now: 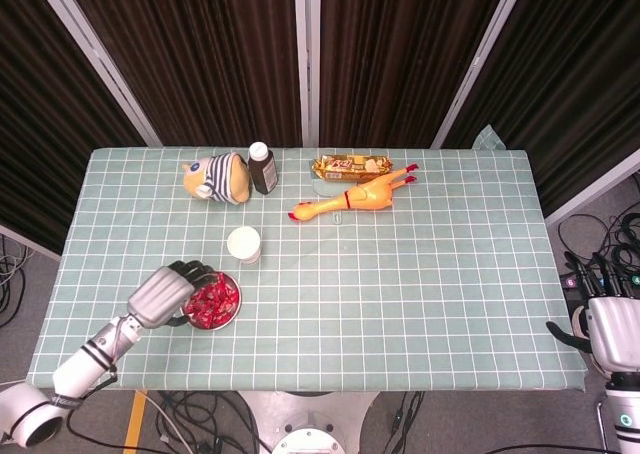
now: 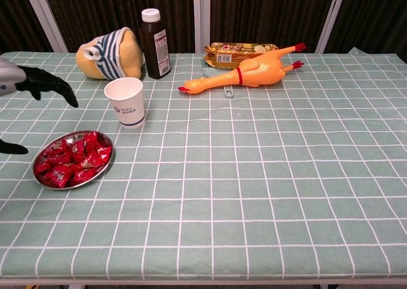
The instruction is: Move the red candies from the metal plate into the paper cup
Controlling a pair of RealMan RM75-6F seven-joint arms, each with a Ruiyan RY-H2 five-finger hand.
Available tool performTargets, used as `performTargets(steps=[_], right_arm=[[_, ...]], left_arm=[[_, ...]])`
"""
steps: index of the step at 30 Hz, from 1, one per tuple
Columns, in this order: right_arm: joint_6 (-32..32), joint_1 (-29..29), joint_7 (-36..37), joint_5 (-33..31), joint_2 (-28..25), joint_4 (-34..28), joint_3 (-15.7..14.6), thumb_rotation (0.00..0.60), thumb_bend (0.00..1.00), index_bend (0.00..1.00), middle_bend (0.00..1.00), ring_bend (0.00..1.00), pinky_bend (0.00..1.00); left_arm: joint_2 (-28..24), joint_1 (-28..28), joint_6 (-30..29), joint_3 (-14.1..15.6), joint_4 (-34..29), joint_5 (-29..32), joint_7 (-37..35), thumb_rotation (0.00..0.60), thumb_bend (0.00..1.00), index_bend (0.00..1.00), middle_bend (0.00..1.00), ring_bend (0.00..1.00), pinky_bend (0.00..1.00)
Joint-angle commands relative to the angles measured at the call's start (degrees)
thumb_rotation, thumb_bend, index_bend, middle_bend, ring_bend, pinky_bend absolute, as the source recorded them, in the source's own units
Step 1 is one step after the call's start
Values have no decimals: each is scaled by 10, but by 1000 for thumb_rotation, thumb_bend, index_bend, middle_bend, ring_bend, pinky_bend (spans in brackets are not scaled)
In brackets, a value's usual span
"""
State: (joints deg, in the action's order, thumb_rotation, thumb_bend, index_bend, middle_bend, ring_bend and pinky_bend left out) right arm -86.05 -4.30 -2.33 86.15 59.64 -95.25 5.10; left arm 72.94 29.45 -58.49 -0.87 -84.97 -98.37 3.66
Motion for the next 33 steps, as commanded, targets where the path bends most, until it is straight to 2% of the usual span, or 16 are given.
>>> performTargets(steps=[1,6,17,27,33], right_arm=[[2,-1,-1,-2,0,-1,0,600,16,56,215,42,137],[5,0,0,-8,0,0,-1,600,16,56,215,43,137],[12,0,4,-13,1,3,-3,600,16,56,216,43,136],[17,-1,5,-17,1,4,-4,600,16,56,216,43,137],[21,-2,6,-21,1,4,-4,600,16,56,217,43,137]], left_arm=[[25,24,30,1,18,6,23,600,174,314,304,224,364],[44,40,67,1,30,32,68,600,175,314,304,224,364],[87,59,108,4,66,89,93,600,171,356,305,224,406],[104,61,102,14,72,103,97,600,171,361,304,224,421],[118,60,95,18,98,110,82,600,223,414,353,274,501]])
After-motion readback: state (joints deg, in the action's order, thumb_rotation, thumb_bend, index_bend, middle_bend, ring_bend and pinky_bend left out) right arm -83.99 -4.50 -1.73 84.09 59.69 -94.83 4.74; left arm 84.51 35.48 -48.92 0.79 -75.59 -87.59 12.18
